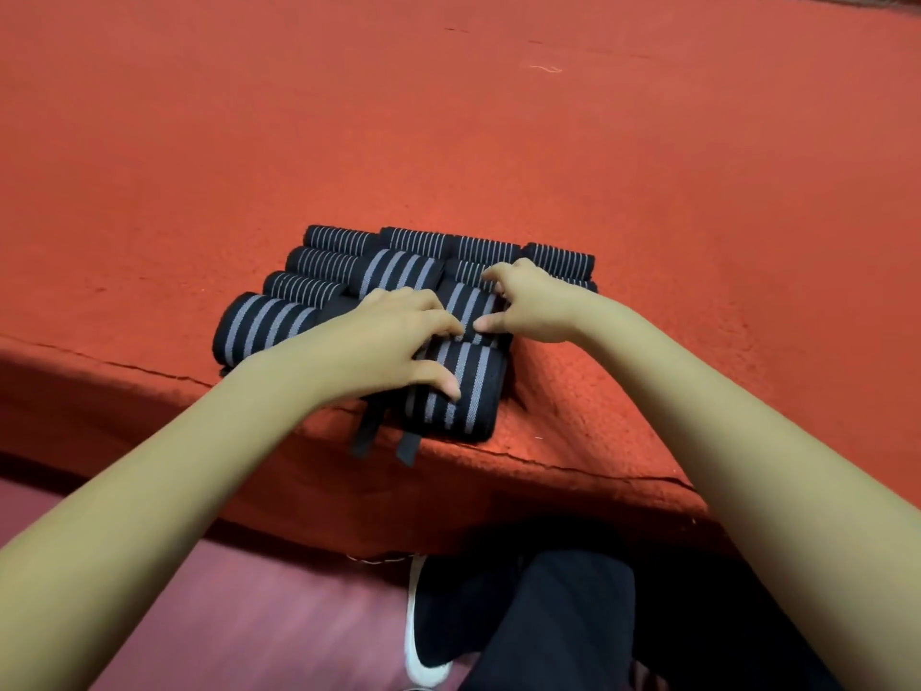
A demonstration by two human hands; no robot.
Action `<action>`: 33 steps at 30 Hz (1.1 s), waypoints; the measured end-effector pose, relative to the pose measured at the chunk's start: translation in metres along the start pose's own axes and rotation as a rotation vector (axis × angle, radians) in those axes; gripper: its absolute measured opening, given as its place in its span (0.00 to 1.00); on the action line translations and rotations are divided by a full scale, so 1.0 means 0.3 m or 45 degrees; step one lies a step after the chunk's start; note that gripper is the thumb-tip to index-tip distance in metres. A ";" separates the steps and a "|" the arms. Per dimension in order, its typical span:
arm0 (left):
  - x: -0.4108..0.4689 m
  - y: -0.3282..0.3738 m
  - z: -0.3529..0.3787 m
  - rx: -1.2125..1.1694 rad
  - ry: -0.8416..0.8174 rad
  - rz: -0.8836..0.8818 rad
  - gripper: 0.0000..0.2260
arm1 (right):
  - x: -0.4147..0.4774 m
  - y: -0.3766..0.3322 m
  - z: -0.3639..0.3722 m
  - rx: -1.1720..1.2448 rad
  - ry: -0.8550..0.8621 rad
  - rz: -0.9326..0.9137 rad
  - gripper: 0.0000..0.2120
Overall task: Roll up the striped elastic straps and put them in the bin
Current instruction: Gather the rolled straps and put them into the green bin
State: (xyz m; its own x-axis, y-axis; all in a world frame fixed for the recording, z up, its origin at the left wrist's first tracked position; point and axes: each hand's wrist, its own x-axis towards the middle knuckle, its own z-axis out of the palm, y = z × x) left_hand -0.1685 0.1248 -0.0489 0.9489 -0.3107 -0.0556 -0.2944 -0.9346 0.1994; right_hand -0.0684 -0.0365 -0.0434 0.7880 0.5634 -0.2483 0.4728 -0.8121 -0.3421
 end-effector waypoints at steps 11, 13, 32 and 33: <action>0.030 0.025 -0.024 0.029 -0.268 0.023 0.41 | -0.024 0.068 -0.017 0.321 -0.056 0.103 0.32; 0.036 0.040 -0.025 0.073 -0.283 0.019 0.41 | -0.040 0.088 -0.011 0.459 -0.047 0.103 0.28; 0.104 0.202 0.033 -0.328 0.303 0.201 0.30 | -0.452 0.405 0.084 0.997 0.708 0.075 0.35; 0.120 0.234 0.045 -0.419 0.332 0.185 0.29 | -0.481 0.426 0.080 0.987 0.736 0.077 0.36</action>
State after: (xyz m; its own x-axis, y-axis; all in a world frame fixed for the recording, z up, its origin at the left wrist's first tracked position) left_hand -0.1564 0.0456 -0.0502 0.9099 -0.3410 0.2364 -0.4146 -0.7668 0.4899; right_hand -0.1310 -0.2180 -0.0732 0.9726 0.1940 0.1281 0.1970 -0.3948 -0.8974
